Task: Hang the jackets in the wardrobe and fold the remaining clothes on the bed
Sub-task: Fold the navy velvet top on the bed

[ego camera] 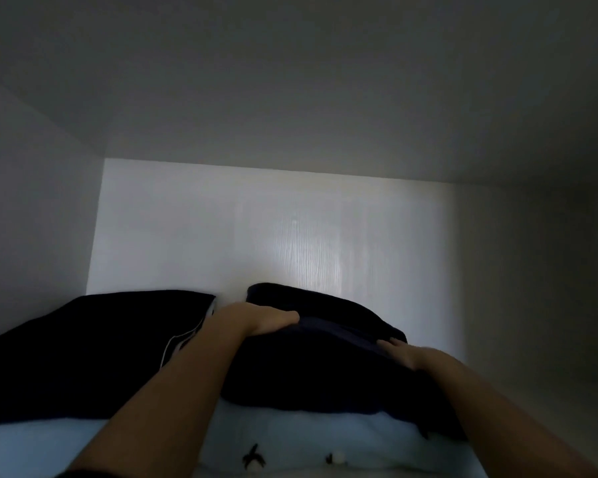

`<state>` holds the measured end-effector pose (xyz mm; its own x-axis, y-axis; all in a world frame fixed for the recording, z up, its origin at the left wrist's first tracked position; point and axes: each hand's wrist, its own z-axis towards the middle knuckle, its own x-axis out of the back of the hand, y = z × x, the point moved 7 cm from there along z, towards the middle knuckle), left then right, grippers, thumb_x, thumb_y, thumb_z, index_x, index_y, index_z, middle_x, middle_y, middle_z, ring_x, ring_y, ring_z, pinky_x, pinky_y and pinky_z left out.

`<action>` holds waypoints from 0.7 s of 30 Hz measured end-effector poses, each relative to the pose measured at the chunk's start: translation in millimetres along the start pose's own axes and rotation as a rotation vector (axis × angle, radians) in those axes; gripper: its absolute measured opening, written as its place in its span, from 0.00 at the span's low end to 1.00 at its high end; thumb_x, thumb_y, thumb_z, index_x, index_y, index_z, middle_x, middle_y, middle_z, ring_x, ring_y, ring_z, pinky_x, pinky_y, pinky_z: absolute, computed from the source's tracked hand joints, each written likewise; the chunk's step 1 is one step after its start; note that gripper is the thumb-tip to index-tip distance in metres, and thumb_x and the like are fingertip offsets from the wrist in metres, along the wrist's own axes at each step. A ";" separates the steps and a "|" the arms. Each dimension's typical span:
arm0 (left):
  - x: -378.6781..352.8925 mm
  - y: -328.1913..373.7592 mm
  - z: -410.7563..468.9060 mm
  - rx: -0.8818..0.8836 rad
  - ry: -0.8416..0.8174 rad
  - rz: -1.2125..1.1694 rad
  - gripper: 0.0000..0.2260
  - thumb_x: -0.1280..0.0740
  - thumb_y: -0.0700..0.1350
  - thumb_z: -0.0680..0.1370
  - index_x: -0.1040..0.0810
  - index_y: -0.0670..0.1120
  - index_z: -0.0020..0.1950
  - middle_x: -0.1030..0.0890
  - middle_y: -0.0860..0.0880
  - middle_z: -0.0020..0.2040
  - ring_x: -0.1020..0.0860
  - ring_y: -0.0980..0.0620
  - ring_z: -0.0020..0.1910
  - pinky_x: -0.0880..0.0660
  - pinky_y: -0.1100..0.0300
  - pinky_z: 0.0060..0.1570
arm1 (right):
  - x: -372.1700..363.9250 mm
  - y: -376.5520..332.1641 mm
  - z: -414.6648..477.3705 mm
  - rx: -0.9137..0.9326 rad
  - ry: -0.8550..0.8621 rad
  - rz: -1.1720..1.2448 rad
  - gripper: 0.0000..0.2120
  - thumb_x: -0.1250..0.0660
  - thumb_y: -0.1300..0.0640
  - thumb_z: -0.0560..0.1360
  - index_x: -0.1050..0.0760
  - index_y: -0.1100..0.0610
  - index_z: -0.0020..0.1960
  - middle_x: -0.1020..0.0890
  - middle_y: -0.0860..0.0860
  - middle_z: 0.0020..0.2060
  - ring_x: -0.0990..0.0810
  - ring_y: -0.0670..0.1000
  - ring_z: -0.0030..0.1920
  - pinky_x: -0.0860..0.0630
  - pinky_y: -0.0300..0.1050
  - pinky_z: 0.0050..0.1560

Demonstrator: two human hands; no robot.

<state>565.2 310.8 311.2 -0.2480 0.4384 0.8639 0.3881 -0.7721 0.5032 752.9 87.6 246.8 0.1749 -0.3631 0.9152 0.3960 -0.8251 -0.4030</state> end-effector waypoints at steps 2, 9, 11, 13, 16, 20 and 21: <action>1.8 6.0 0.8 -0.044 0.080 0.088 0.31 0.49 0.64 0.76 0.32 0.47 0.72 0.32 0.42 0.72 0.30 0.44 0.67 0.37 0.54 0.62 | 11.0 31.0 -14.8 -0.053 0.181 0.034 0.29 0.58 0.44 0.83 0.40 0.61 0.75 0.36 0.60 0.73 0.35 0.56 0.72 0.39 0.46 0.70; 20.8 36.7 -70.9 -0.305 0.765 0.309 0.15 0.48 0.54 0.80 0.28 0.47 0.46 0.20 0.46 0.48 0.24 0.48 0.44 0.28 0.56 0.43 | 44.4 34.1 -138.2 0.074 0.437 -0.121 0.26 0.48 0.43 0.81 0.39 0.55 0.75 0.30 0.57 0.70 0.30 0.57 0.68 0.33 0.48 0.66; 5.5 54.3 -97.4 -0.363 0.729 0.462 0.16 0.47 0.54 0.81 0.28 0.46 0.58 0.23 0.47 0.56 0.25 0.47 0.52 0.30 0.55 0.46 | 44.8 20.8 -189.7 0.184 0.468 -0.159 0.23 0.46 0.44 0.81 0.35 0.53 0.72 0.26 0.56 0.65 0.26 0.56 0.64 0.29 0.48 0.61; -9.5 71.7 -131.9 -0.436 0.675 0.522 0.17 0.45 0.54 0.80 0.30 0.45 0.63 0.24 0.47 0.58 0.25 0.48 0.54 0.30 0.55 0.47 | 44.5 14.9 -245.0 0.256 0.505 -0.140 0.20 0.44 0.44 0.80 0.34 0.50 0.70 0.24 0.53 0.63 0.24 0.55 0.60 0.27 0.48 0.55; -33.6 101.0 -201.5 -0.598 0.556 0.409 0.16 0.42 0.53 0.79 0.28 0.47 0.62 0.22 0.50 0.53 0.23 0.51 0.49 0.25 0.54 0.47 | 39.9 22.4 -333.9 0.295 0.563 -0.096 0.19 0.42 0.45 0.79 0.33 0.47 0.69 0.24 0.49 0.63 0.24 0.53 0.60 0.27 0.48 0.57; -69.2 136.0 -327.9 -0.834 0.531 0.111 0.10 0.39 0.55 0.75 0.25 0.57 0.54 0.19 0.61 0.47 0.21 0.55 0.46 0.24 0.56 0.47 | 24.5 53.5 -474.6 0.347 0.623 0.030 0.15 0.38 0.51 0.78 0.29 0.49 0.64 0.20 0.45 0.55 0.22 0.45 0.51 0.26 0.40 0.52; -83.3 142.4 -362.2 -0.893 0.502 -0.001 0.09 0.39 0.55 0.73 0.25 0.57 0.51 0.19 0.63 0.44 0.21 0.57 0.44 0.24 0.56 0.46 | 19.7 65.8 -513.6 0.338 0.643 0.064 0.13 0.37 0.53 0.77 0.27 0.49 0.62 0.20 0.44 0.52 0.22 0.42 0.47 0.26 0.37 0.49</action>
<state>319.6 -2.4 303.2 -0.6704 0.3546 0.6518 -0.3643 -0.9226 0.1271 319.5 -196.1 238.6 -0.3158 -0.6744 0.6674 0.6779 -0.6525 -0.3386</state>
